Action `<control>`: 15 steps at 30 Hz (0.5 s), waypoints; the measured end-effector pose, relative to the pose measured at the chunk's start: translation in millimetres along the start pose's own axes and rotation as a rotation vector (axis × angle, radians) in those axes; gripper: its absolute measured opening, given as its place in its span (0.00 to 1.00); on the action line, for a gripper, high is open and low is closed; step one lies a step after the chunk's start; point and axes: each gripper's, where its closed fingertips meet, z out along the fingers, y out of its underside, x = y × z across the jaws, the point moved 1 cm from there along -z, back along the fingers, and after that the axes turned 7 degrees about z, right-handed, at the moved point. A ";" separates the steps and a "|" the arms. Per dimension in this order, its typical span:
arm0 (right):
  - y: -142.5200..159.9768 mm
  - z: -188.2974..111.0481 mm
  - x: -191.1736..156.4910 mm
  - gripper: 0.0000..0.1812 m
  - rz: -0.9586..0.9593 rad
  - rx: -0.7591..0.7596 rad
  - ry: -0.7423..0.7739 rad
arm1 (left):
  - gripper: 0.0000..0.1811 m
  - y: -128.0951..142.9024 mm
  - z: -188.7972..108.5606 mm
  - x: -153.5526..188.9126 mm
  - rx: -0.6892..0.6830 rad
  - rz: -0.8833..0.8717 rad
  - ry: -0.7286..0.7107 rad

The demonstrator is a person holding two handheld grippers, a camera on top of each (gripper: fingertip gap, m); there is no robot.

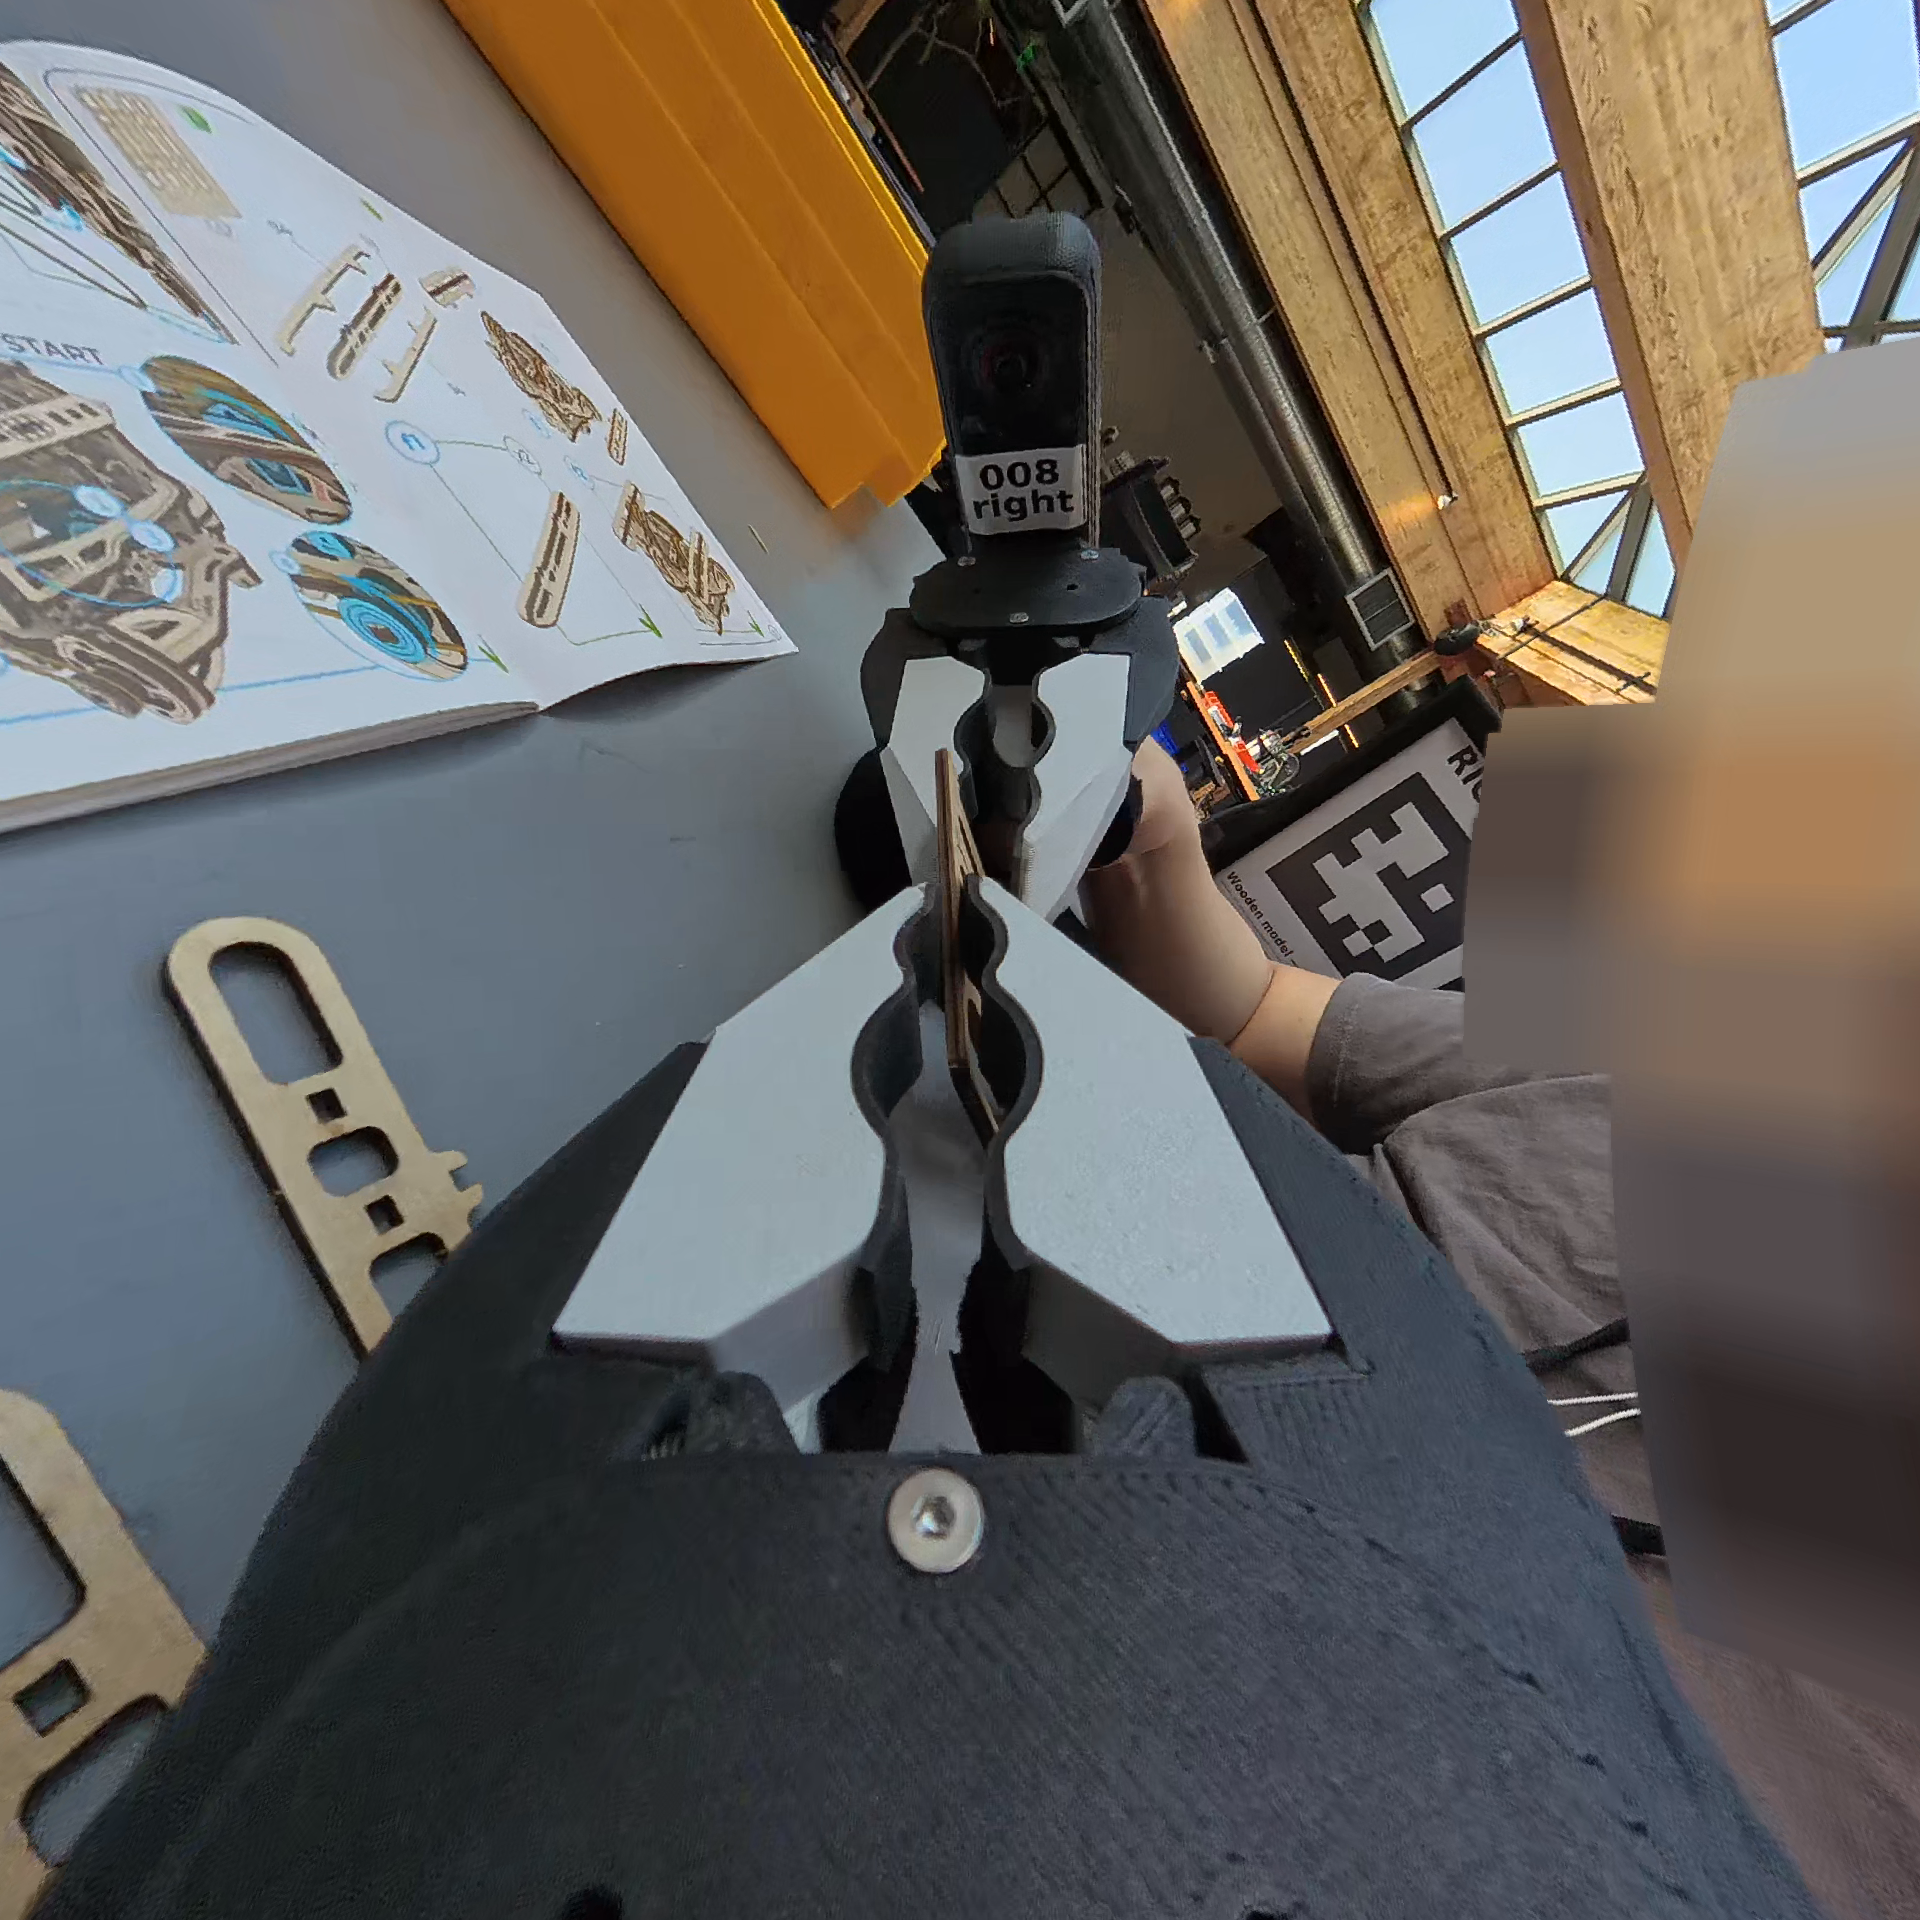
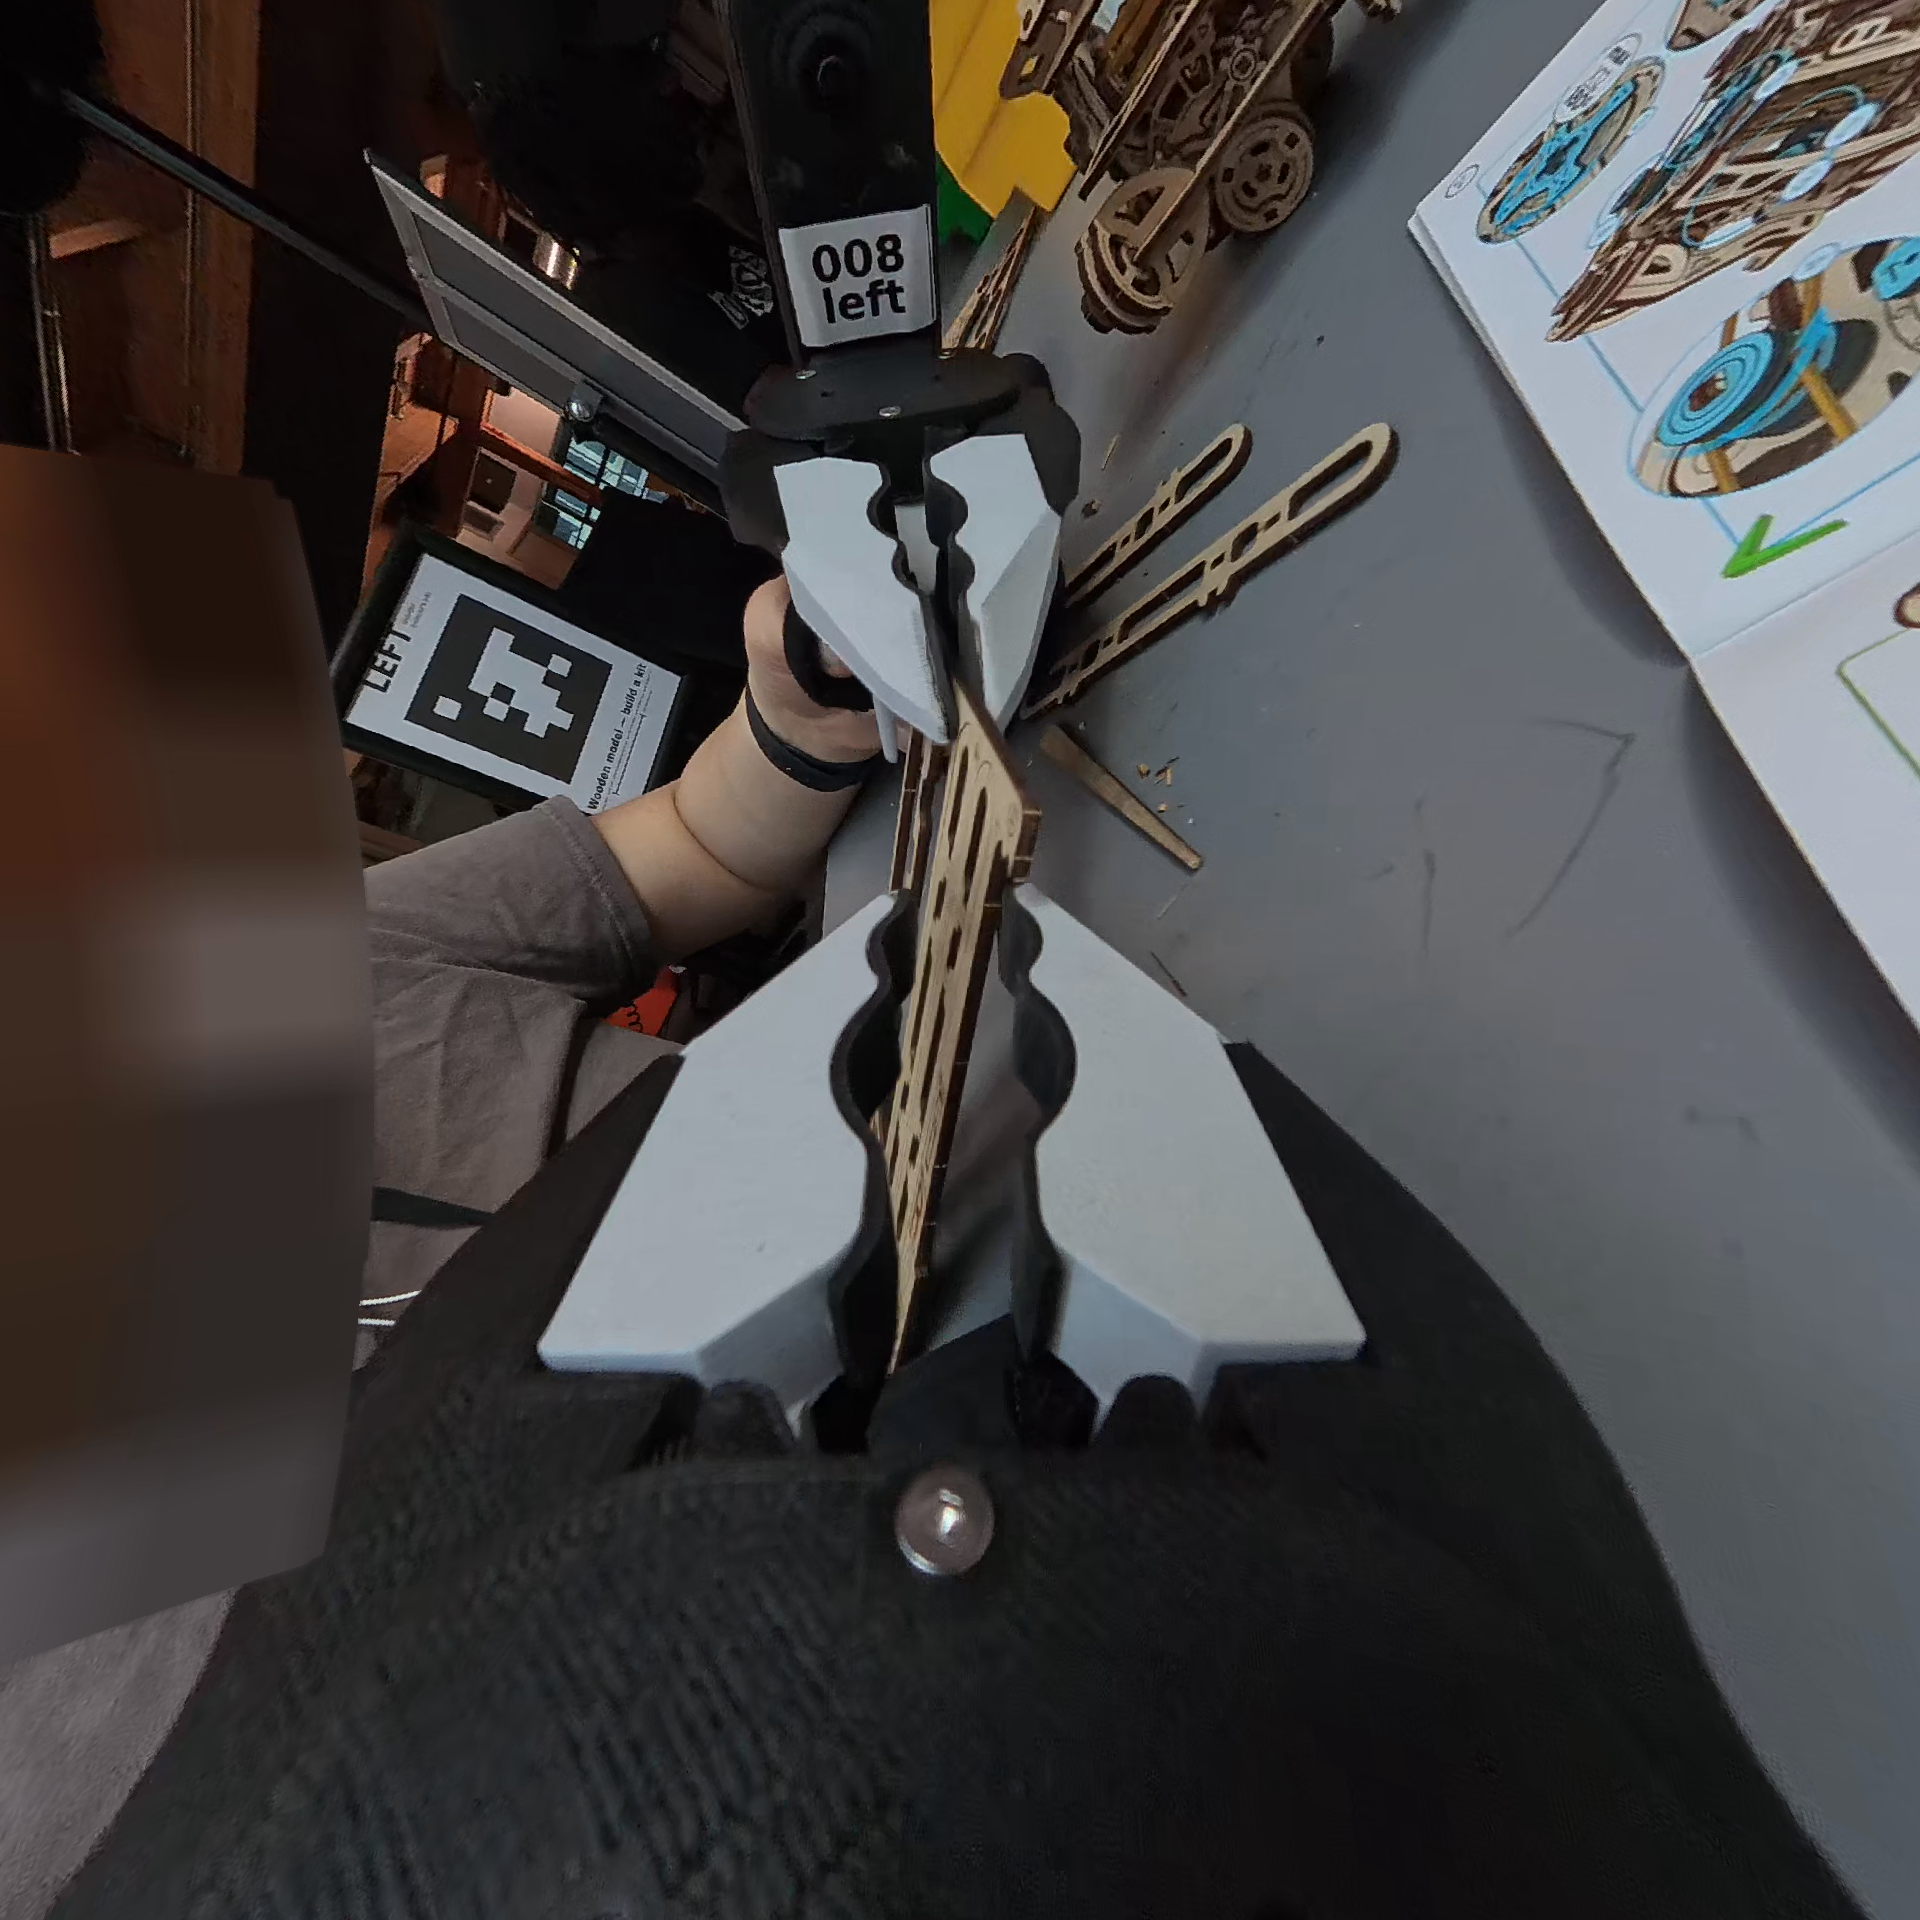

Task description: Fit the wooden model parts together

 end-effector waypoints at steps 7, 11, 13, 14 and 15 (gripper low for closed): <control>-13.8 -8.8 -12.1 0.00 -0.029 0.104 -0.075 | 0.09 -8.2 -0.4 11.1 0.065 -0.067 0.113; -17.8 -11.2 -12.6 0.00 -0.050 0.134 -0.067 | 0.10 5.2 13.2 19.6 -0.009 -0.093 0.168; -16.3 -8.6 -12.6 0.00 -0.068 0.123 -0.054 | 0.03 6.5 16.0 18.8 -0.007 -0.072 0.147; -17.0 -8.1 -11.9 0.00 -0.070 0.128 -0.046 | 0.00 7.0 16.5 17.1 -0.011 -0.063 0.129; -17.5 -8.0 -12.2 0.00 -0.074 0.133 -0.046 | 0.00 7.4 16.6 16.0 -0.013 -0.052 0.113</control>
